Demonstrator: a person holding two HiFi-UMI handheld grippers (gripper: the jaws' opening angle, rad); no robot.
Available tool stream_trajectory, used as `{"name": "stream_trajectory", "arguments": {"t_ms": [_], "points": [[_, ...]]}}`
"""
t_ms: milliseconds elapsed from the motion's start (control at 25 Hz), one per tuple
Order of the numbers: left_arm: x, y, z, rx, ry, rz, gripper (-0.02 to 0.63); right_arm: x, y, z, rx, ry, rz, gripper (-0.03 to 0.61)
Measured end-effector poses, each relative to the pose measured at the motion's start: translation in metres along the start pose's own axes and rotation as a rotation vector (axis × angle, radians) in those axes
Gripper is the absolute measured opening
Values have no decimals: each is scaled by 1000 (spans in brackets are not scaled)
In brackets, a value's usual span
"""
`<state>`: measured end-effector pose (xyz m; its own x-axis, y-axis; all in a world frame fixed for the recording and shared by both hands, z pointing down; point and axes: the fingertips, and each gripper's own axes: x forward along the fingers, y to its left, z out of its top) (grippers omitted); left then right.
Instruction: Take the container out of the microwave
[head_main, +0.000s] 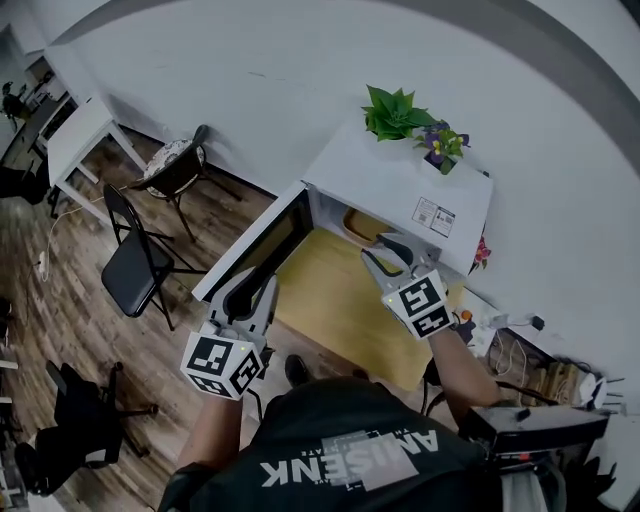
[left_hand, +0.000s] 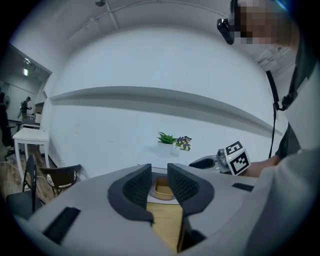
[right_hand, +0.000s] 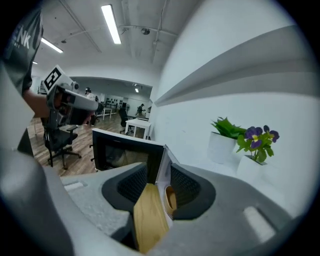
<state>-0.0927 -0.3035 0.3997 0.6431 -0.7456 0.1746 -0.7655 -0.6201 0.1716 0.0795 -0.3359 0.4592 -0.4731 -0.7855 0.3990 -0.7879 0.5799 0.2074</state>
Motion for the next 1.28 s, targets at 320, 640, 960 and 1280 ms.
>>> {"name": "stream_trajectory", "arguments": {"t_ms": [320,640,960,1280], "points": [[-24,12,-9,-20,11,89,81,57,8,-54,-96,120,46,155],[-45,33,-18,-39,29,196,81,113,-7,-109,-162,241,26,156],[-54,41,-26,-69,54,268,81,159,-32,-153,-218,362,-8,156],[-60,48,-30,-79,57,292,81,174,-35,-174,-271,427,7,156]]}}
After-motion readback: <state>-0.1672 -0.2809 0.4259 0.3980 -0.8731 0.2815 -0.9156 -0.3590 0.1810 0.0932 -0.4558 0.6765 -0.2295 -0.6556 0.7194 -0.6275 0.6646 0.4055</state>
